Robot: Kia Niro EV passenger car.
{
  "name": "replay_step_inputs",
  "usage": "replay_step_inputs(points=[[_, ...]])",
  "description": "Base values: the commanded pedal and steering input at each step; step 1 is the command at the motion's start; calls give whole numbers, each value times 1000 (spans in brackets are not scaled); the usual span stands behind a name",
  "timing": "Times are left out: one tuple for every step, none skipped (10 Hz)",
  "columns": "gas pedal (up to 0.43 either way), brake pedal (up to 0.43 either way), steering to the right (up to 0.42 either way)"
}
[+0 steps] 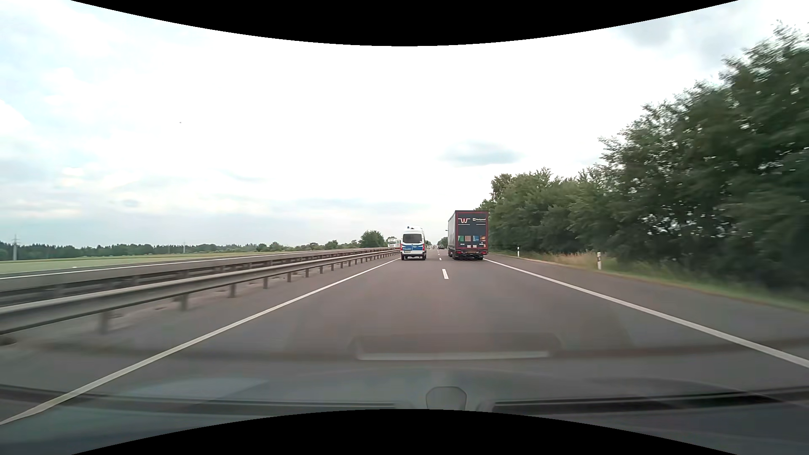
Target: Follow the waypoints while adhering to traffic rules and regulations
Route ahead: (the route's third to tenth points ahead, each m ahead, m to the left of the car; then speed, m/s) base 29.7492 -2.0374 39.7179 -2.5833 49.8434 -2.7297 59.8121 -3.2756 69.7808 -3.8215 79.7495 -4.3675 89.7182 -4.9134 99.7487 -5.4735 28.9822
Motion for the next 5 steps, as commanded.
replay_step_inputs(points=[[461, 0, 3], [449, 0, 4], [441, 0, 5], [441, 0, 5], [441, 0, 5]])
